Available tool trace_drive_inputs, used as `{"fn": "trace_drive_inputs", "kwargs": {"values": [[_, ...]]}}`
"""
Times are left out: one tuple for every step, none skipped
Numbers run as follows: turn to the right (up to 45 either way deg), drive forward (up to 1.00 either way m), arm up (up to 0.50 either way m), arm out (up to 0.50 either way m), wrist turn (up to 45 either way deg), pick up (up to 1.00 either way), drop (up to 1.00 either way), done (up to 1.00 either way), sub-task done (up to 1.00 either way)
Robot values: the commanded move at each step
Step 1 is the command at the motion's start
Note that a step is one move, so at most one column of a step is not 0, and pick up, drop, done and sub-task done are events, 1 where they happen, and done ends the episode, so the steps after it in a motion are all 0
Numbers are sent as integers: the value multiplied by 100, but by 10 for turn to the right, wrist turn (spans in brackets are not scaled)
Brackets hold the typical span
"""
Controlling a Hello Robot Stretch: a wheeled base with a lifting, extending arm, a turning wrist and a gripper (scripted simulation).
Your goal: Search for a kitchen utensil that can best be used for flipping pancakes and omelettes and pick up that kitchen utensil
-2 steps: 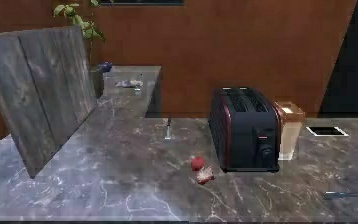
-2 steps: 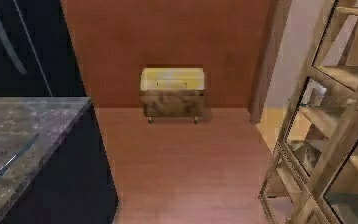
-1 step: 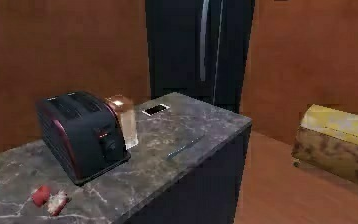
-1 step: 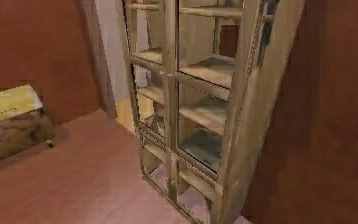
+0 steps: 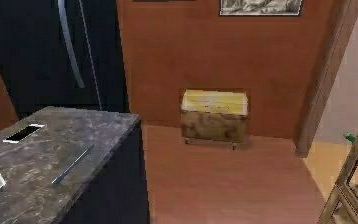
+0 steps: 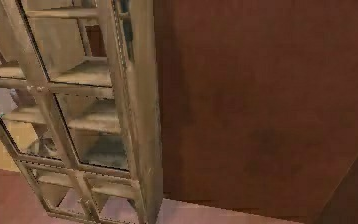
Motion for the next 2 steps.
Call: {"fn": "trace_drive_inputs", "kwargs": {"values": [[0,100,0,0,0,0,0,0,0],[210,0,0,0,0,0,0,0,0]]}}
